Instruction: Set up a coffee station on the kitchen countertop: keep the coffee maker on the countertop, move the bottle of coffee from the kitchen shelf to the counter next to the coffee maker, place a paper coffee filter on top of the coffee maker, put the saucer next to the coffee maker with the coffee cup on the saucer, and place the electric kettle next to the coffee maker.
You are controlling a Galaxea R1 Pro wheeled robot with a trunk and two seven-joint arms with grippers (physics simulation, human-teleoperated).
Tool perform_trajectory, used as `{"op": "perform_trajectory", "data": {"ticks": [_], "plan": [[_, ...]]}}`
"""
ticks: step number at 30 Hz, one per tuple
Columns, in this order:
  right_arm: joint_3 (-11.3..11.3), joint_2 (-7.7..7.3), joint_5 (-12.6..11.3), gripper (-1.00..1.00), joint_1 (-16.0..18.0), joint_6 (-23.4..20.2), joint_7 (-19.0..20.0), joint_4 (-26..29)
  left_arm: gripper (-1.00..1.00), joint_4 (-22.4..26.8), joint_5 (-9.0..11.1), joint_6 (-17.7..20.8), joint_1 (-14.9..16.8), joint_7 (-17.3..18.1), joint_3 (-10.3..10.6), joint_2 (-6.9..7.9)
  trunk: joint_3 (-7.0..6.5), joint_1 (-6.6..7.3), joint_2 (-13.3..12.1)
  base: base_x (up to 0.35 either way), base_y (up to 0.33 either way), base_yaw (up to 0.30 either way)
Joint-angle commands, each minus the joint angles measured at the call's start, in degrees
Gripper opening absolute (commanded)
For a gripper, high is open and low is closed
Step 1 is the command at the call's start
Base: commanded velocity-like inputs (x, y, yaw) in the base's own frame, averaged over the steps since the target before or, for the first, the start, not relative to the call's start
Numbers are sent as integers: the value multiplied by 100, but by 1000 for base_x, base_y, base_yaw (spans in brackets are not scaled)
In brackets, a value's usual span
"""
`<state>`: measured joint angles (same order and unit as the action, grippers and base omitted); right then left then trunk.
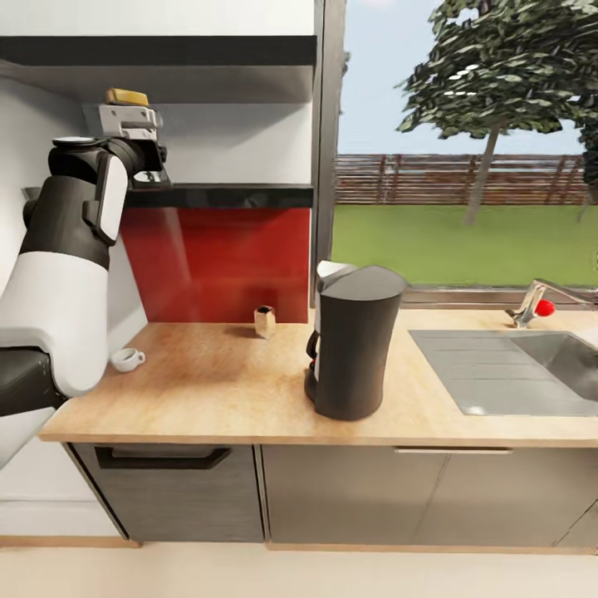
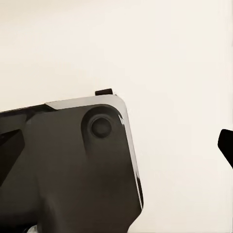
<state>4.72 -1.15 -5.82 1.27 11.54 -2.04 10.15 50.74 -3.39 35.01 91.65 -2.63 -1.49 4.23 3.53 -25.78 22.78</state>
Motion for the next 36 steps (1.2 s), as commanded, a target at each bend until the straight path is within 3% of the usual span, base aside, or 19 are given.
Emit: {"op": "perform_trajectory", "data": {"ticks": [1, 4, 6, 7, 9, 16, 18, 22, 24, 25, 28, 31, 33, 36], "plan": [[3, 1, -60, 100, 5, 24, 11, -4, -100, 6, -35, 27, -2, 5, -1, -1, 13, 0, 14, -331, -51, 0], [3, 1, -60, 100, 5, 24, 11, -4, -100, 160, -29, 31, -22, 76, -10, 5, 13, 0, 14, -210, -13, 0], [3, 1, -60, 100, 5, 24, 11, -4, -100, 453, -52, 36, -193, 366, -31, 22, 13, 0, 14, -60, -3, 0], [3, 1, -60, 100, 5, 24, 11, -4, -100, 919, -47, 52, -444, 739, -55, 145, 13, 0, 14, -13, -1, 0], [3, 1, -60, 100, 5, 24, 11, -4, -100, 1127, -33, 64, -531, 893, -64, 221, 13, 0, 14, -10, -1, 0], [-2, 8, -60, 100, 5, 24, 11, -4, -100, 1833, 5, 462, -746, 2228, -185, 884, 13, 0, 14, -2, 0, 0], [-5, 9, -61, 100, 5, 24, 10, -4, -100, 2054, 5, 508, -931, 2980, -340, 1112, 13, 0, 14, 0, 0, 0], [-3, 9, -67, 100, 5, 24, 10, -4, -100, 2371, 3, 527, -1350, 3714, -697, 1215, 13, 0, 14, 0, 0, 0], [-3, 9, -70, 100, 5, 28, 11, -4, -100, 2587, 1, 522, -1724, 4096, -966, 1234, 13, 0, 14, 0, 0, 0], [-3, 9, -74, 100, 5, 38, 11, 1, -100, 2914, 4, 461, -2511, 4674, -1476, 1244, 13, 0, 14, 0, 0, 0], [1, 9, -79, 100, 5, 48, 11, 4, -100, 3133, 5, 379, -3287, 5046, -1948, 1247, 13, 0, 14, 0, 0, 0], [5, 14, -88, 100, 5, 50, 11, 4, -100, 3170, 4, 108, -3652, 5098, -2096, 1247, 13, 0, 14, 0, 0, 0], [9, 26, -93, 100, 5, 50, 11, 5, -100, 3183, -2, -317, -4069, 5107, -2158, 1242, 13, 0, 14, 0, 0, 0], [11, 80, -100, 100, 5, 50, 5, 24, -100, 3163, -52, -595, -4631, 5073, -2164, 1204, 13, 0, 14, 0, 0, 0]]}}
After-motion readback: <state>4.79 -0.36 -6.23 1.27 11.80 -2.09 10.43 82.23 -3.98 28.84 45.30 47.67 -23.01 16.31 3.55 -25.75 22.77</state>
